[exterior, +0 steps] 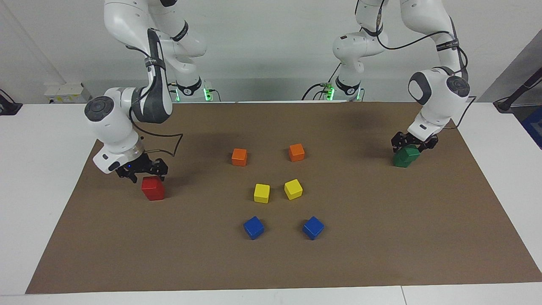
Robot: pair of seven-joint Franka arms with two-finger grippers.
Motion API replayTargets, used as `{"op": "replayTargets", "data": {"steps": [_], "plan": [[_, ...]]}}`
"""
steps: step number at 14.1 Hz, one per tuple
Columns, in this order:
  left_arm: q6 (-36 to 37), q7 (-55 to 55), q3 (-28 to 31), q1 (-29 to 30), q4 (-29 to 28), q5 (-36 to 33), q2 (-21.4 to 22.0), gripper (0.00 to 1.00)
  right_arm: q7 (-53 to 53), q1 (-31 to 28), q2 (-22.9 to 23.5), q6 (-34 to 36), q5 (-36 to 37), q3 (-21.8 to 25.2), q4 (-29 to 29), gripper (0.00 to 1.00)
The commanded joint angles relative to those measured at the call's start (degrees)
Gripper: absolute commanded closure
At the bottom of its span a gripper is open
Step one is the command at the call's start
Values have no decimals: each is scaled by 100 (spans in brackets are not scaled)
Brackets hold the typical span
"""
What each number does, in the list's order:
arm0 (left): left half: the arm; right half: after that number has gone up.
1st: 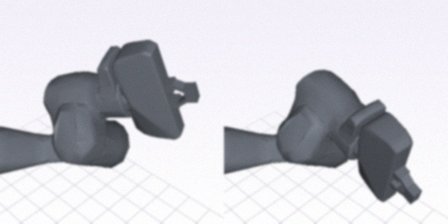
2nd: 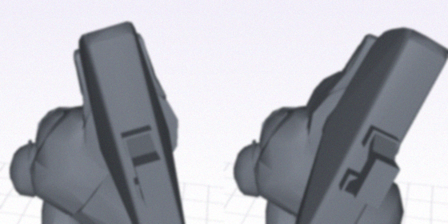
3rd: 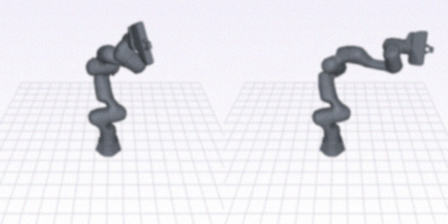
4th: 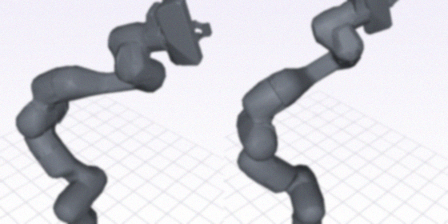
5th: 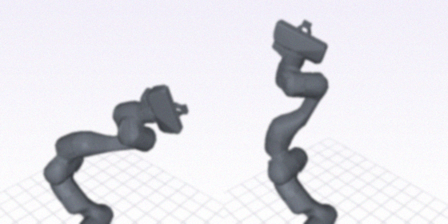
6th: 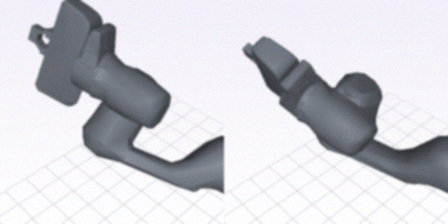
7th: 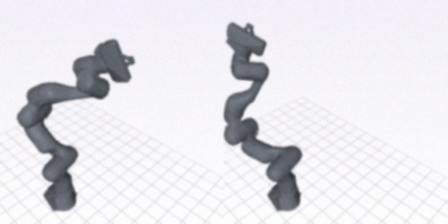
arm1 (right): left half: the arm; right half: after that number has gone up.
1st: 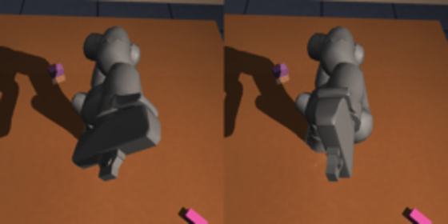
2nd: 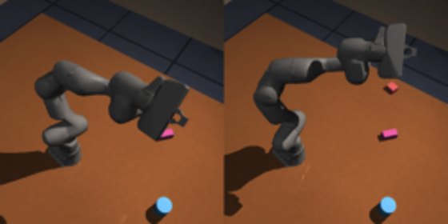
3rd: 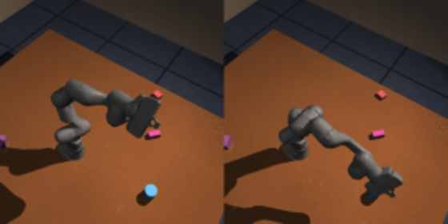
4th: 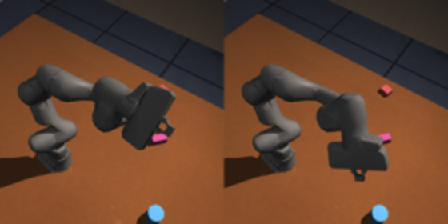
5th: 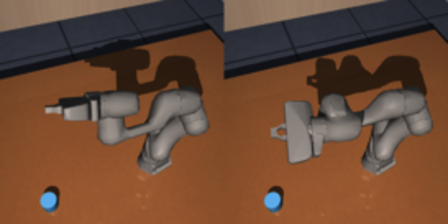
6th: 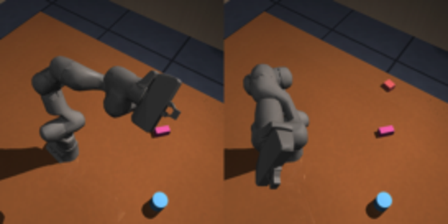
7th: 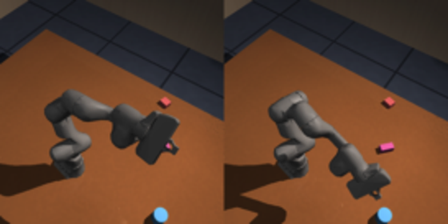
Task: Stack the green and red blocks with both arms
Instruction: 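Lower green onto green with the left gripper while the right gripper stacks red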
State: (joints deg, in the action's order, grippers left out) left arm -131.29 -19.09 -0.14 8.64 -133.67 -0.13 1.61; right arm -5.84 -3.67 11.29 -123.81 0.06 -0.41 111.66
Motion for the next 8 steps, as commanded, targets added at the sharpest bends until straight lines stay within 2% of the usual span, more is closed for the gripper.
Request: {"op": "replayTargets", "data": {"steps": [1, 6, 8], "plan": [[637, -51, -4, -11, 515, -39, -99, 0, -119, -20, -319, 970, -120, -82, -609, 0], [2140, -7, -30, -37, 1894, -22, -143, 0, -119, 121, -1180, 1920, -129, -204, -856, 0], [2536, 98, -48, -72, 2282, -13, -47, 0, -119, 112, -1200, 2560, -120, -205, -1259, 0]]}}
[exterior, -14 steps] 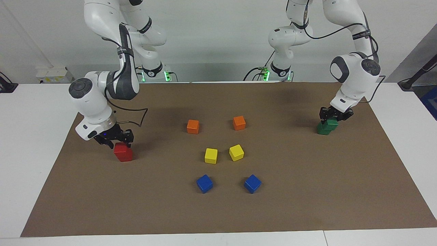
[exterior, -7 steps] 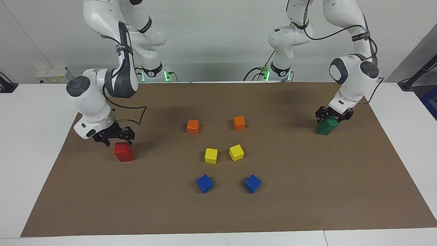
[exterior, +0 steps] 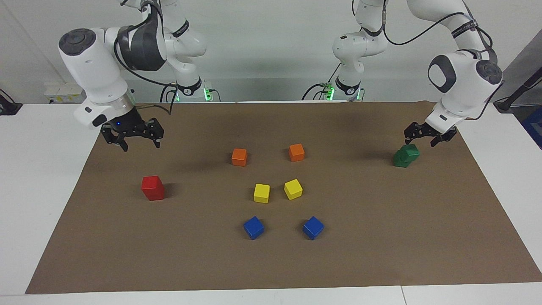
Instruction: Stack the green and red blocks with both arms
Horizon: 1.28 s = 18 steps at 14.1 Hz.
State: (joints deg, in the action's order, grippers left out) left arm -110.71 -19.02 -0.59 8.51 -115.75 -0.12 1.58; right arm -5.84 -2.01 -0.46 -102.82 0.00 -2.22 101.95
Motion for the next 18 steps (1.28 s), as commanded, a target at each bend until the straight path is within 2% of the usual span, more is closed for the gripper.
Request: {"op": "replayTargets", "data": {"steps": [1, 5, 11, 18], "plan": [[654, 309, -2, -86, 666, -14, -17, 0, -110, -62, 37, 690, -115, -24, -472, 0], [998, 1216, -46, -244, 1133, -14, 184, 0, -75, -71, 107, 947, -106, -24, -641, 0], [1648, 1217, -90, -280, 1116, -32, 668, 0, 66, -27, 63, 957, -88, -15, -632, 0], [1815, 1217, -90, -280, 1151, -32, 686, 0, 110, -53, 178, 754, -53, -15, -720, 0]]}}
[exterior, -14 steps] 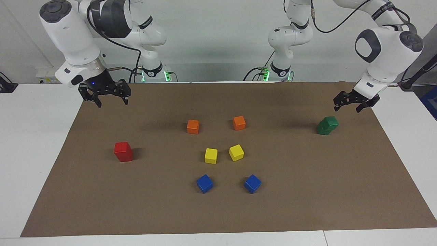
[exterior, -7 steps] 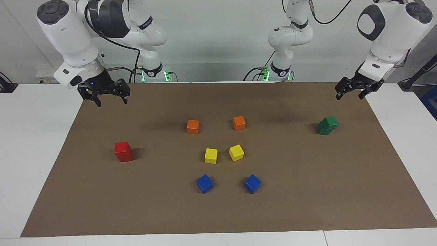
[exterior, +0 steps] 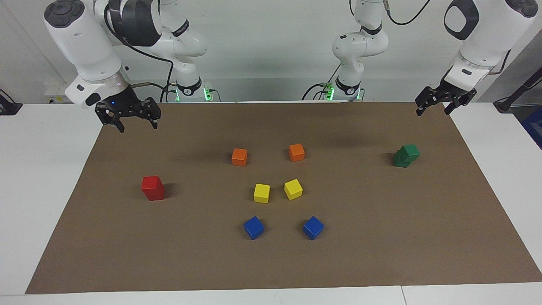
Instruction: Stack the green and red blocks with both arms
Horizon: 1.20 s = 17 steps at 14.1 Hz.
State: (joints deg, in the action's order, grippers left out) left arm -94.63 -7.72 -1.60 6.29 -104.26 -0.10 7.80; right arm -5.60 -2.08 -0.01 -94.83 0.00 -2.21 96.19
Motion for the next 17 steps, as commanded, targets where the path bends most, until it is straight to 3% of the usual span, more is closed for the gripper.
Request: {"op": "replayTargets", "data": {"steps": [1, 6, 8, 17], "plan": [[356, 95, 10, -75, 90, -34, 55, 0, 86, -46, 133, -53, -35, -16, -144, 0], [709, 684, 80, -566, 784, -16, -252, 0, 86, -82, 116, -97, 140, -7, -92, 0], [752, 675, 386, -856, 925, -16, -419, 0, 86, -73, 107, -106, 149, -7, -92, 0], [691, 640, 459, -884, 864, 36, -314, 0, 112, -55, 89, -132, 141, -7, -57, 0]]}}
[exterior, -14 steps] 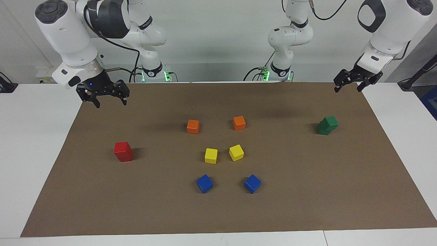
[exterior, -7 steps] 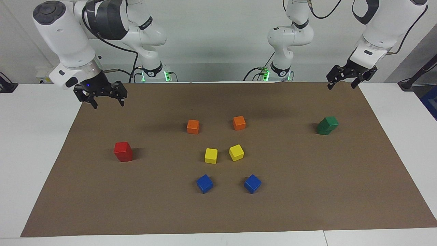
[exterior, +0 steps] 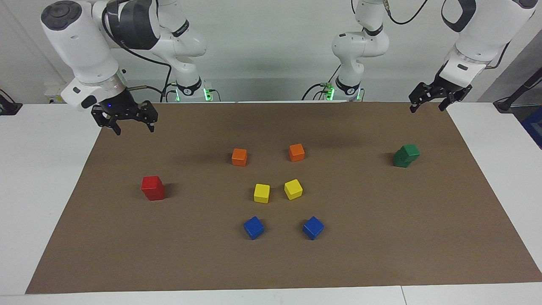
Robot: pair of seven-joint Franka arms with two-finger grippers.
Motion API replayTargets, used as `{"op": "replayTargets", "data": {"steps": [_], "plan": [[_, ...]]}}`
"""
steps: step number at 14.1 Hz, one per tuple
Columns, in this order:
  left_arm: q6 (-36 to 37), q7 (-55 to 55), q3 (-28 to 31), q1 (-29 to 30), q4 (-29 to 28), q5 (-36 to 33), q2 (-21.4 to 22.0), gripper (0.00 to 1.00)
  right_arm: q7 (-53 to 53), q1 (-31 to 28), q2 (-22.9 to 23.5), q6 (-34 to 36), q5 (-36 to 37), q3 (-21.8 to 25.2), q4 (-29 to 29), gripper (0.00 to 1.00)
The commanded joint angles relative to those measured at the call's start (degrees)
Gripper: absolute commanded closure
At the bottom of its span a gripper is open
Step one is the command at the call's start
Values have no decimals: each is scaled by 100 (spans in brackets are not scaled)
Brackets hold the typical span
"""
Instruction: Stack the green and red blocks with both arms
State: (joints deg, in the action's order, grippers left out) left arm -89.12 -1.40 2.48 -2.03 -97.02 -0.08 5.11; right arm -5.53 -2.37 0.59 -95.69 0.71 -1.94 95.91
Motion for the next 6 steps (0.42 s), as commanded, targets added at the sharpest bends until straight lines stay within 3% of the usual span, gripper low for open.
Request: {"op": "replayTargets", "data": {"steps": [1, 6], "plan": [[132, 8, 59, -52, 140, 69, -45, 0, 105, -27, 29, -46, 69, -44, -29, 0], [131, 25, 51, -87, 149, 79, -45, 0, 271, -27, 29, -46, 69, -44, -29, 0]]}}
